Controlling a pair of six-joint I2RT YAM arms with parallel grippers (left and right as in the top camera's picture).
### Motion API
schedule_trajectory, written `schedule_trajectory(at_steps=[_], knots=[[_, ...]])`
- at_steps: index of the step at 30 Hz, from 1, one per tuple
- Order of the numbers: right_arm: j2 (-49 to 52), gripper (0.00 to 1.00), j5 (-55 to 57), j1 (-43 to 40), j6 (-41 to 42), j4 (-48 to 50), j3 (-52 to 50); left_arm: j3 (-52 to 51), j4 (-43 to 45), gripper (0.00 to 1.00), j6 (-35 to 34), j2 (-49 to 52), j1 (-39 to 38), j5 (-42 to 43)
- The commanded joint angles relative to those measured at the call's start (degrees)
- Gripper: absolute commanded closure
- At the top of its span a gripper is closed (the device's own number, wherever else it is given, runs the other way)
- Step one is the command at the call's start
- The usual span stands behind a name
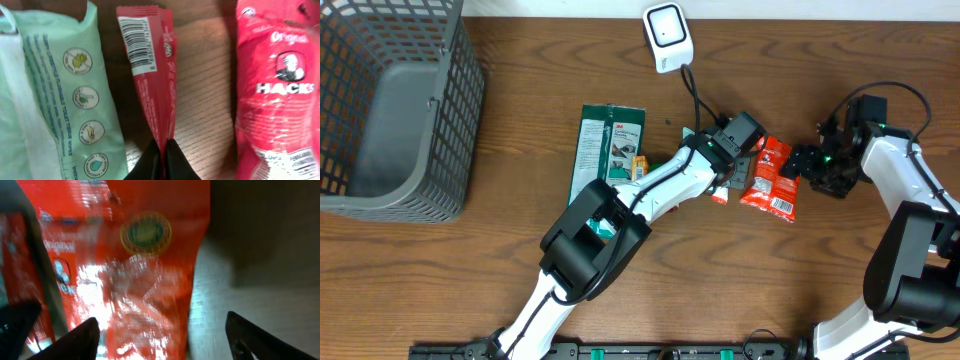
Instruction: Scan the item barcode
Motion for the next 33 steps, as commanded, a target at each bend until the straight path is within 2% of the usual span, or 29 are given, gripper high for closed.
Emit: schedule_trajectory(at_steps=[1, 7, 15, 21, 25, 29, 33], knots=[[-1.01, 0.29, -0.39, 0.44, 0.46, 2.58, -0.26, -0.50, -0.20, 0.92, -1.03, 0.24, -0.44, -0.44], [-1.01, 0.40, -1.75, 0.44, 0.44, 6.05, -0.26, -0.66, -0.17, 0.93, -1.03, 0.24, -1.22, -0.48], [-1.01, 0.40, -1.25, 0.42, 0.44, 7.37, -0.57, -0.68, -0.20, 0.92, -0.98, 0.24, -1.31, -0.48], [-1.01, 0.37, 3.87, -0.04, 0.52, 4.85, -0.57, -0.68, -0.59, 0.92, -0.96, 0.24, -1.31, -0.46], [-1.01, 0.44, 3.87, -0.09, 0.87, 3.41, -1.29, -0.68, -0.61, 0.92, -0.96, 0.24, -1.31, -0.48], [-1.01, 0.49, 2.97, -0.07, 3.28, 6.49, -4.26, -0.68, -0.55, 0.92, -0.96, 0.26, -1.31, -0.52], [-1.01, 0.47, -1.62, -0.09, 3.26, 14.36, -8.85, -0.79, -0.13, 0.92, -0.96, 0.68, -1.31, -0.52]])
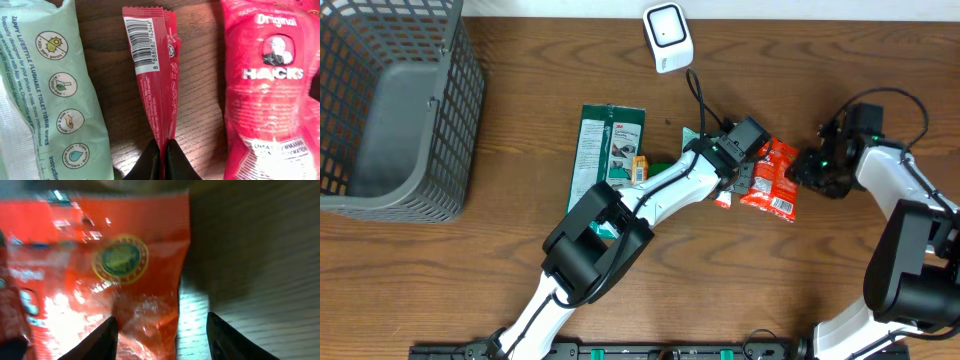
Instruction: Scan the item barcode
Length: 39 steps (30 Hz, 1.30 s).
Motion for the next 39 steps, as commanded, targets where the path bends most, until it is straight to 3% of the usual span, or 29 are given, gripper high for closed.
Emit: schedule_trajectory(at_steps=[1, 13, 15, 17, 20, 22, 31, 39], knots=[[-0.94, 0.46, -3.39, -0.04, 0.96, 5.44, -3.21, -0.74, 0.13, 0.92, -0.72, 0.85, -0.02, -0.55], [-0.94, 0.42, -7.61, -0.04, 0.09, 15.13, -3.78, -0.76, 0.70, 0.92, -0.74, 2.80, 0.00, -0.50], [-0.96, 0.40, -7.61, -0.09, -1.36, 15.30, -3.76, -0.74, 0.98, 0.84, -0.72, 2.69, 0.00, -0.50], [-1.31, 0.34, -7.74, -0.11, -4.24, 15.28, -3.63, -0.70, 0.98, 0.61, -0.72, 2.16, 0.11, -0.50], [-2.75, 0.25, -7.76, -0.22, -5.20, 13.99, -2.16, -0.35, 0.98, 0.46, -0.70, 0.31, 0.52, -0.50], [-4.24, 0.20, -7.72, -0.22, -5.33, 11.87, -0.26, -0.09, 1.03, 0.42, -0.70, -1.57, 0.92, -0.50], [-12.31, 0.16, -7.80, 0.33, -5.92, -2.91, 8.37, 0.04, -1.99, 0.41, 1.14, -15.56, 4.90, -0.50], [-13.88, 0.13, -8.44, 6.91, -5.95, -8.48, 8.35, 0.04, -17.11, 0.41, 8.79, -25.03, 13.49, -0.48]])
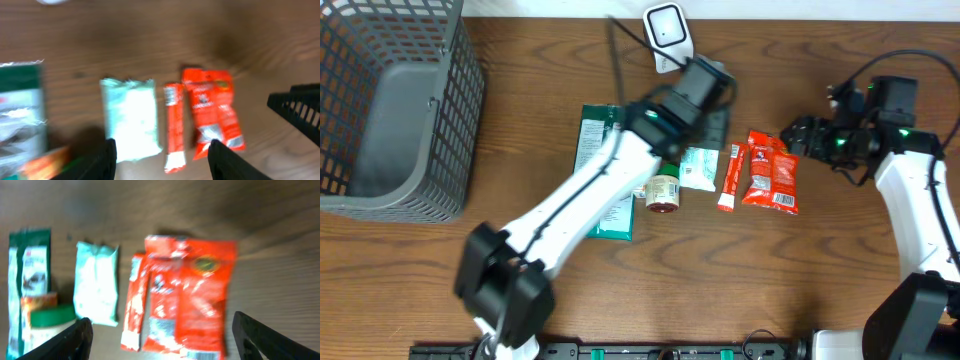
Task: Scan the item barcode
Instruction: 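Release the stick pack and retract the left arm to the basket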
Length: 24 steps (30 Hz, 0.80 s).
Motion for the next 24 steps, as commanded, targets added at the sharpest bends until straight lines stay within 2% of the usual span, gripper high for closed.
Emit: schedule_trajectory(at_steps=[1, 5, 13, 18, 20, 21, 22, 24], knots=[[-0.09, 0.12, -1.07, 4.94, -0.76, -1.09, 0.50, 0.04, -6.88, 0.41, 5.27, -2.29, 4.90, -0.50], [-0.09, 0.09, -0.15, 10.01, -1.16, -1.33, 0.50, 0.04, -14.97, 0.41, 10.51, -5.77, 9.79, -0.55], [-0.09, 0.11, 2.47, 17.05, 0.57, -1.40, 0.50, 0.04, -22.73, 0.41, 10.64, -9.79, 18.67, -0.52], [-0.09, 0.11, 4.76, 18.08, 2.47, -7.23, 2.14, 0.04, -23.15, 0.40, 9.90, -17.00, 25.94, -0.55], [-0.09, 0.10, 4.76, 18.08, 2.49, -11.82, 5.38, 0.04, -23.41, 0.35, 9.77, -19.54, 29.55, -0.55], [-0.09, 0.10, 4.76, 18.08, 2.51, -13.66, 6.88, 0.04, -23.91, 0.26, 9.77, -20.06, 30.62, -0.55], [-0.09, 0.10, 4.79, 18.08, 2.54, -15.17, 8.15, 0.04, -24.33, 0.21, 9.77, -20.33, 31.39, -0.55], [-0.09, 0.09, 6.08, 18.08, 2.80, -19.17, 11.37, 0.04, -24.65, 0.19, 9.77, -20.50, 32.74, -0.52]])
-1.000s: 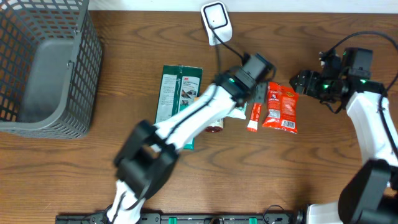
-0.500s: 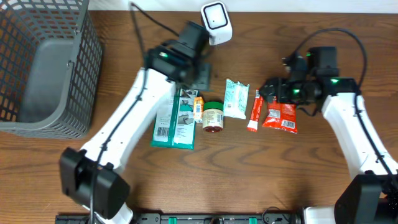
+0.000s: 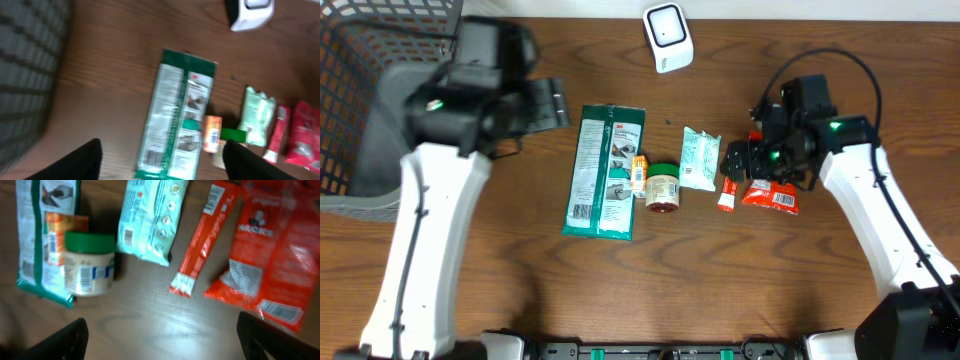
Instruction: Scan the item barcode
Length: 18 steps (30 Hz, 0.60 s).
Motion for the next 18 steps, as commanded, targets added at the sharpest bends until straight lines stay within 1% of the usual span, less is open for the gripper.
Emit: schedule_trajectory(at_steps=[1, 3, 6, 12, 18], knots=[[-0.24, 0.09, 3.15, 0.33, 1.46, -5.11, 6.86, 0.04, -0.63, 0.19, 0.42, -0.63, 2.56, -0.28], [-0.24, 0.06, 5.73, 0.24, 1.60, -8.41, 9.16, 0.04, -0.63, 0.18, 0.42, -0.61, 2.95, -0.28], [-0.24, 0.04, 6.32, -0.50, 1.79, -11.82, 11.06, 0.04, -0.63, 0.18, 0.42, -0.61, 2.95, -0.28], [-0.13, 0.01, 6.14, -5.49, 1.62, -13.73, 11.06, 0.04, -0.63, 0.18, 0.42, -0.61, 2.95, -0.28], [-0.13, 0.01, 6.14, -11.26, 1.53, -14.49, 11.04, 0.04, -0.63, 0.18, 0.42, -0.61, 2.95, -0.28]])
